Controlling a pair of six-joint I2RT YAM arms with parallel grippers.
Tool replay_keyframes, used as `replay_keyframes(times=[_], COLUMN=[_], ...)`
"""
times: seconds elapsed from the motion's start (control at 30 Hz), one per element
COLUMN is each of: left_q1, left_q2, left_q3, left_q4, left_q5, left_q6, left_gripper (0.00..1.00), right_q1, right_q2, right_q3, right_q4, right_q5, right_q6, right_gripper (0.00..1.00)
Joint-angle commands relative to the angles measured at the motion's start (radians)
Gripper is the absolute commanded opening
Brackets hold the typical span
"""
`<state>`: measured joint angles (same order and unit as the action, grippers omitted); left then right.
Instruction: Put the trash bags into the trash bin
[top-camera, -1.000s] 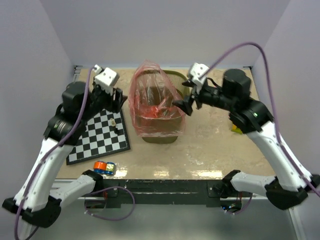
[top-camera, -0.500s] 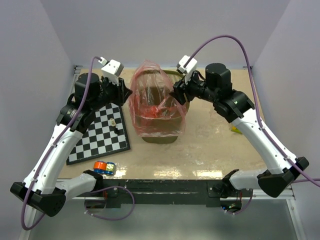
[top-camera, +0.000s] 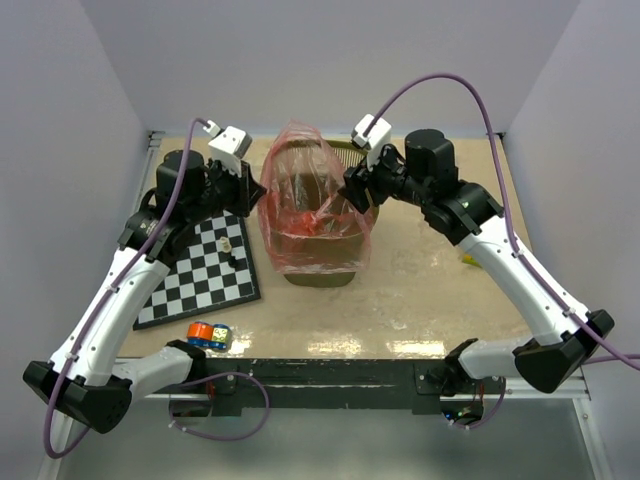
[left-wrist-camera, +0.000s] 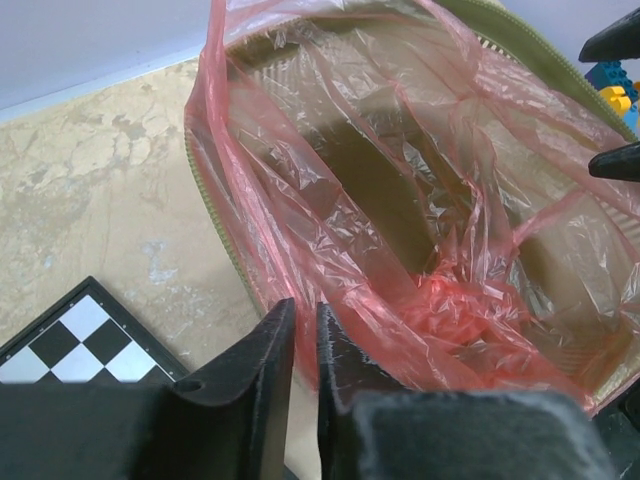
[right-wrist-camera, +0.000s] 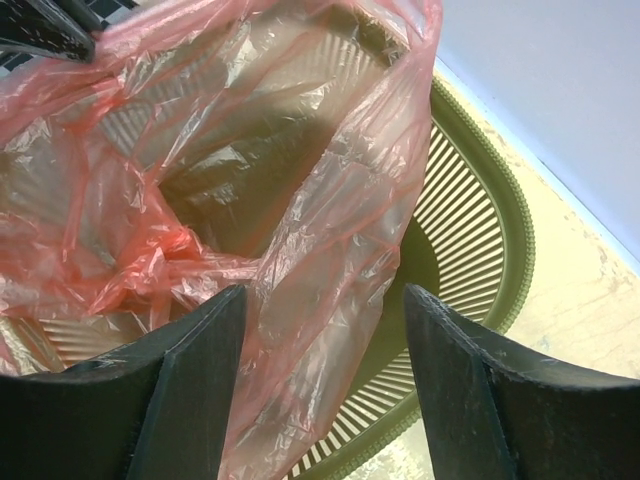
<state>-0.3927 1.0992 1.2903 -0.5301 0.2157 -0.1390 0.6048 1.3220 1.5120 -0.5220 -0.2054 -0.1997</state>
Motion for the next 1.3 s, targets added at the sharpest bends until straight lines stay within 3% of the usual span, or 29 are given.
replay_keyframes(times=[0.0, 0.07, 0.1, 0.17, 0.3, 0.5, 0.9, 1.27], left_q1=[0.012, 0.015, 0.015, 0.017, 0.028, 0.034, 0.035, 0.035], left_q2=[-0.01, -0.01, -0.01, -0.013, -0.015, -0.013, -0.018, 0.067], left_q3=[-0.013, -0.019, -0.022, -0.026, -0.029, -0.025, -0.111, -0.17], left_q4=[0.042, 0.044, 0.044, 0.044, 0.05, 0.042, 0.081, 0.352], left_q5=[0.027, 0.024, 0.025, 0.025, 0.017, -0.091, -0.139, -0.141], left_q6=[-0.013, -0.007, -0.007, -0.002, 0.029, 0.133, 0.234, 0.223], left_gripper=[0.14, 0.08, 0.06, 0.0, 0.0, 0.0, 0.0, 0.0], right_q1=[0.001, 0.001, 0.001, 0.001, -0.007, -0.046, -0.16, -0.212], right_q2=[0.003, 0.013, 0.017, 0.022, 0.034, 0.049, 0.008, 0.081], right_q3=[0.008, -0.002, -0.009, -0.007, 0.02, 0.07, -0.018, -0.044], right_q4=[0.02, 0.017, 0.02, 0.025, 0.03, 0.005, 0.017, 0.152], right_q5=[-0.02, 0.021, 0.049, 0.081, 0.122, 0.138, 0.199, 0.144], right_q6=[0.02, 0.02, 0.02, 0.025, 0.029, 0.026, 0.013, -0.05], right_gripper=[0.68, 0.65, 0.58, 0.37, 0.0, 0.0, 0.0, 0.0])
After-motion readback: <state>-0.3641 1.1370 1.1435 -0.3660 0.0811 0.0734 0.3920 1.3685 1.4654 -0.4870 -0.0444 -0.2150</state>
